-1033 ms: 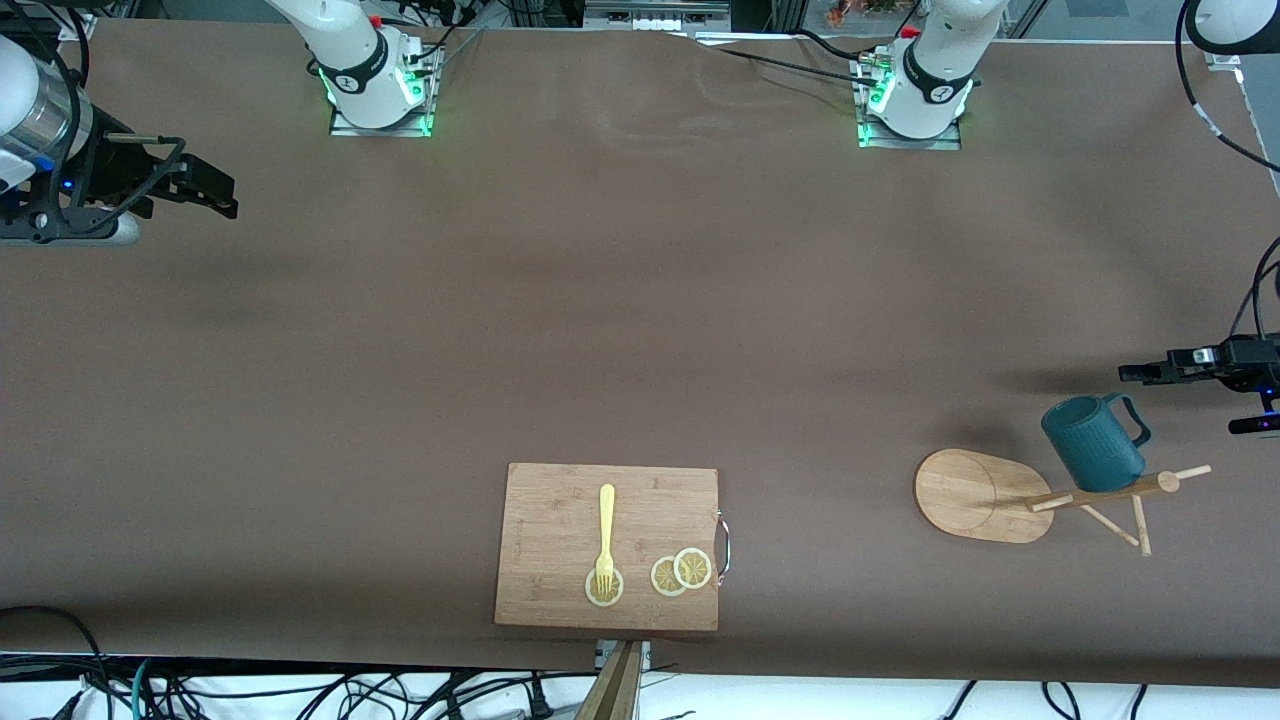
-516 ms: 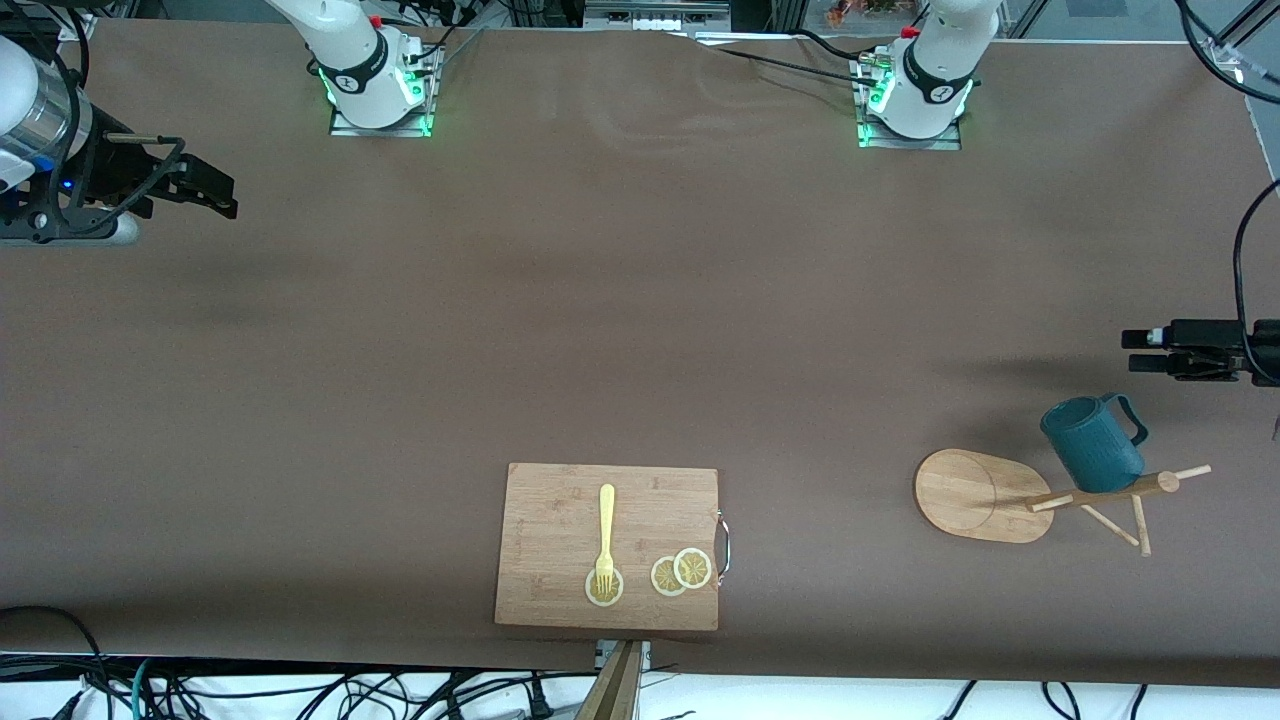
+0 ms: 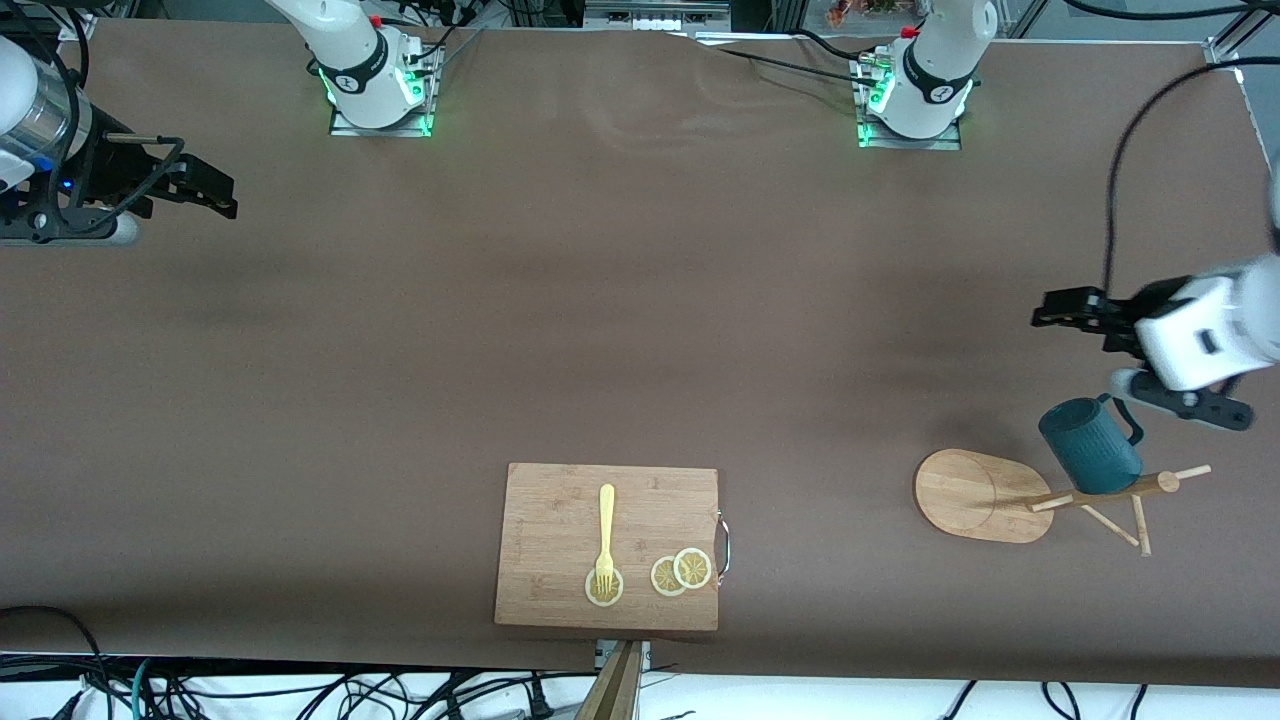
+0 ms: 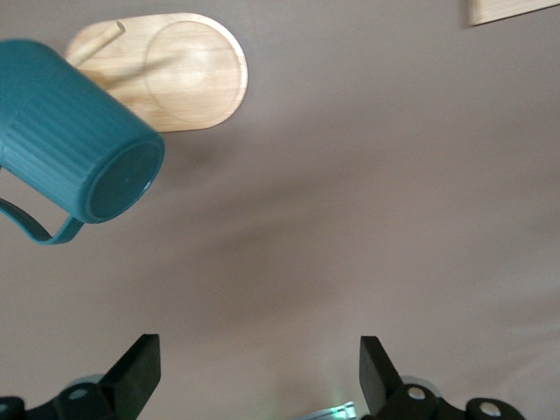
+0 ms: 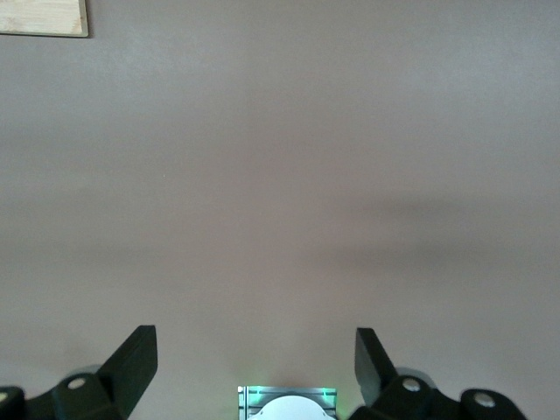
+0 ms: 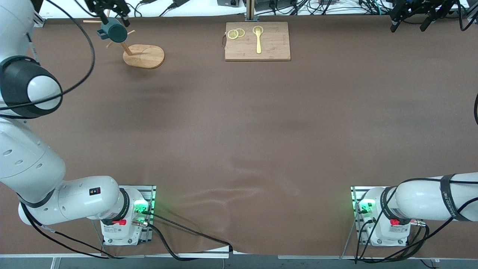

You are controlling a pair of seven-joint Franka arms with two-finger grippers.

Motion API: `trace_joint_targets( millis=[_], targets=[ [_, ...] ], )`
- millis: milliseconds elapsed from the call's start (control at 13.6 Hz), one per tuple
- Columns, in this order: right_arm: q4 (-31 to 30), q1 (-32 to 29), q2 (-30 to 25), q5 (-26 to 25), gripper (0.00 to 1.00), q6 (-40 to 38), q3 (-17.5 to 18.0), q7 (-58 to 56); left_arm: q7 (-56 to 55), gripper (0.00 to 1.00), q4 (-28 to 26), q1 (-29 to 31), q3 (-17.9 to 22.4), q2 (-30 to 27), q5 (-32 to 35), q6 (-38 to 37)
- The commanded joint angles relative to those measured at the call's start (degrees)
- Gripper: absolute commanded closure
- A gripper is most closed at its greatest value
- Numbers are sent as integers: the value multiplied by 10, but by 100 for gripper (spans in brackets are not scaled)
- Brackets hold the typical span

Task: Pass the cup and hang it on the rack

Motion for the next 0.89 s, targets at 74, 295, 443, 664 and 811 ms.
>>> trace_joint_targets(
  millis=[74, 295, 443, 664, 811],
  targets=[
    [12, -6, 5, 11, 0, -4, 3, -3, -45, 0, -10, -85, 12, -14, 91, 10],
    [12, -6, 5, 11, 0, -5, 3, -3, -95, 0, 23, -113, 25, -12, 130, 10],
    [12, -6, 5, 11, 0, -4, 3, -3, -185, 0, 54, -86, 29, 8, 123, 25],
    [12, -6, 5, 11, 0, -4, 3, -3, -198, 0, 24, -70, 34, -5, 69, 102],
    [12, -6, 5, 11, 0, -4, 3, -3, -193, 0, -44, -92, 113, -60, -6, 136]
  ],
)
